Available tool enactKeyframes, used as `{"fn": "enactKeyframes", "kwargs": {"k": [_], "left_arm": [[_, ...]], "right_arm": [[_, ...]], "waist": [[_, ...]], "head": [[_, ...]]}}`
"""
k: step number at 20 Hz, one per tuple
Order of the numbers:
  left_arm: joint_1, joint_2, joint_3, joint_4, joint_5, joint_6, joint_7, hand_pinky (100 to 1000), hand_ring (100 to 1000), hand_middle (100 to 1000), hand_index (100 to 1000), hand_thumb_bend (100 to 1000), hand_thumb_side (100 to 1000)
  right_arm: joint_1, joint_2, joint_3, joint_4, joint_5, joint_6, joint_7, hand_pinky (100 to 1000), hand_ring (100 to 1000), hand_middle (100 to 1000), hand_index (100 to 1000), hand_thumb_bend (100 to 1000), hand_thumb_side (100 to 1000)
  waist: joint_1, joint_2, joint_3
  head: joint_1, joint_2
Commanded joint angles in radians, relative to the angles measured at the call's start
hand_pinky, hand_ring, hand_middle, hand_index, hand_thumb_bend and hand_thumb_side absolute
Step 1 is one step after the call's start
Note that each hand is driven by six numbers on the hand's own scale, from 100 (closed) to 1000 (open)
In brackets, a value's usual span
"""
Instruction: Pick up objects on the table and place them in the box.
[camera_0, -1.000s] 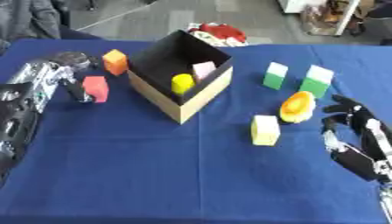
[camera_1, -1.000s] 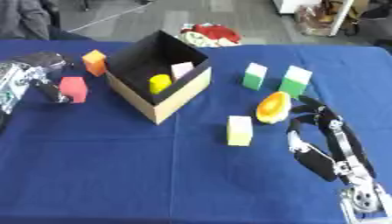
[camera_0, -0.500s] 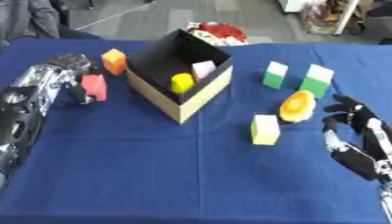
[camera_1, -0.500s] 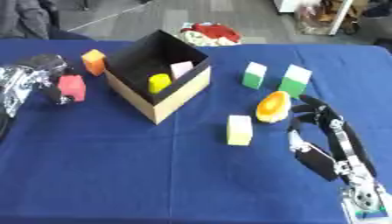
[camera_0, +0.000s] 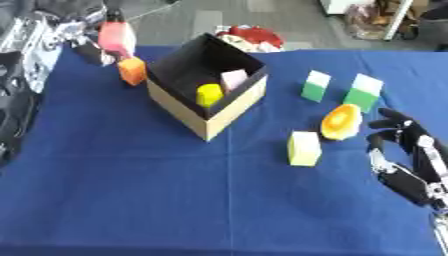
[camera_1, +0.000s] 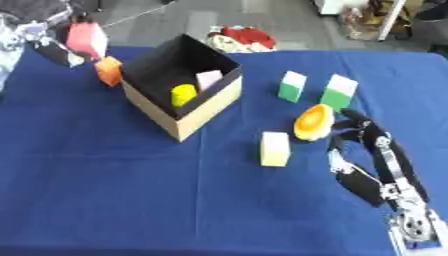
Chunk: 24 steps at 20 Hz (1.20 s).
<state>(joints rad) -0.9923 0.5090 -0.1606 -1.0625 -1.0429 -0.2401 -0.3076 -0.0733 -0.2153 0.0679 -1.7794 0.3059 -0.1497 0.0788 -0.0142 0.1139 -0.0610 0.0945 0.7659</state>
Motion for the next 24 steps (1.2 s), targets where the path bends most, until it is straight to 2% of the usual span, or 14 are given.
{"fn": "enactKeyframes", "kwargs": {"k": [1,4,5,7,9,11,15,18,19,21,24], "left_arm": [[-0.040,-0.049,-0.024,0.023,-0.017,-0.020,-0.002,701,560,535,695,383,100],[-0.037,-0.106,-0.025,0.095,-0.049,-0.028,0.000,729,611,598,745,419,100],[-0.034,-0.118,-0.024,0.115,-0.059,-0.030,0.003,746,647,641,783,469,100],[-0.028,-0.134,-0.022,0.142,-0.076,-0.034,0.016,767,692,701,853,615,204],[-0.025,-0.138,-0.020,0.148,-0.087,-0.035,0.041,796,740,758,907,795,359],[-0.026,-0.134,-0.013,0.144,-0.084,-0.031,0.070,813,765,788,926,870,436],[-0.035,-0.105,0.010,0.113,-0.033,-0.010,0.111,827,789,824,934,886,493],[-0.043,-0.065,0.039,0.084,0.014,0.024,0.125,813,763,800,918,842,477],[-0.044,-0.052,0.050,0.079,0.028,0.040,0.129,802,740,773,905,796,474],[-0.044,-0.020,0.080,0.093,0.044,0.089,0.136,799,733,760,890,765,434],[-0.042,0.012,0.143,0.195,0.030,0.212,0.145,791,722,748,880,756,417]], "right_arm": [[-0.012,-0.015,-0.003,-0.009,-0.003,-0.002,0.001,817,666,704,901,100,206],[-0.021,-0.012,0.000,-0.011,-0.006,-0.003,0.003,817,666,703,901,100,207],[-0.022,-0.012,0.000,-0.011,-0.006,-0.003,0.004,817,666,703,901,100,208],[-0.024,-0.012,-0.001,-0.011,-0.007,-0.003,0.004,817,666,703,901,100,207],[-0.025,-0.012,-0.002,-0.011,-0.008,-0.002,0.003,817,666,703,901,100,207],[-0.025,-0.011,-0.002,-0.011,-0.007,-0.002,0.003,817,666,703,901,100,207],[-0.023,-0.011,-0.002,-0.010,-0.007,-0.002,0.004,818,666,703,901,100,208],[-0.021,-0.013,-0.004,-0.009,-0.006,-0.002,0.004,818,666,703,901,100,210],[-0.021,-0.013,-0.004,-0.008,-0.006,-0.002,0.003,818,666,703,901,100,211],[-0.019,-0.014,-0.006,-0.007,-0.006,-0.001,0.002,818,666,703,901,100,211],[-0.018,-0.016,-0.005,-0.005,-0.006,-0.002,0.002,818,666,703,901,100,213]], "waist": [[0.004,-0.001,-0.008],[0.002,0.011,-0.022],[0.001,0.015,-0.026],[0.000,0.020,-0.030],[-0.002,0.021,-0.029],[-0.003,0.021,-0.027],[-0.003,0.018,-0.020],[-0.003,0.017,-0.015],[-0.002,0.017,-0.014],[-0.001,0.016,-0.014],[0.004,0.015,-0.015]], "head": [[0.006,0.004],[0.004,0.004],[0.002,0.004],[0.001,0.004],[0.000,0.004],[0.001,0.004],[-0.001,0.004],[-0.002,0.004],[-0.002,0.004],[-0.003,0.004],[-0.001,0.004]]}}
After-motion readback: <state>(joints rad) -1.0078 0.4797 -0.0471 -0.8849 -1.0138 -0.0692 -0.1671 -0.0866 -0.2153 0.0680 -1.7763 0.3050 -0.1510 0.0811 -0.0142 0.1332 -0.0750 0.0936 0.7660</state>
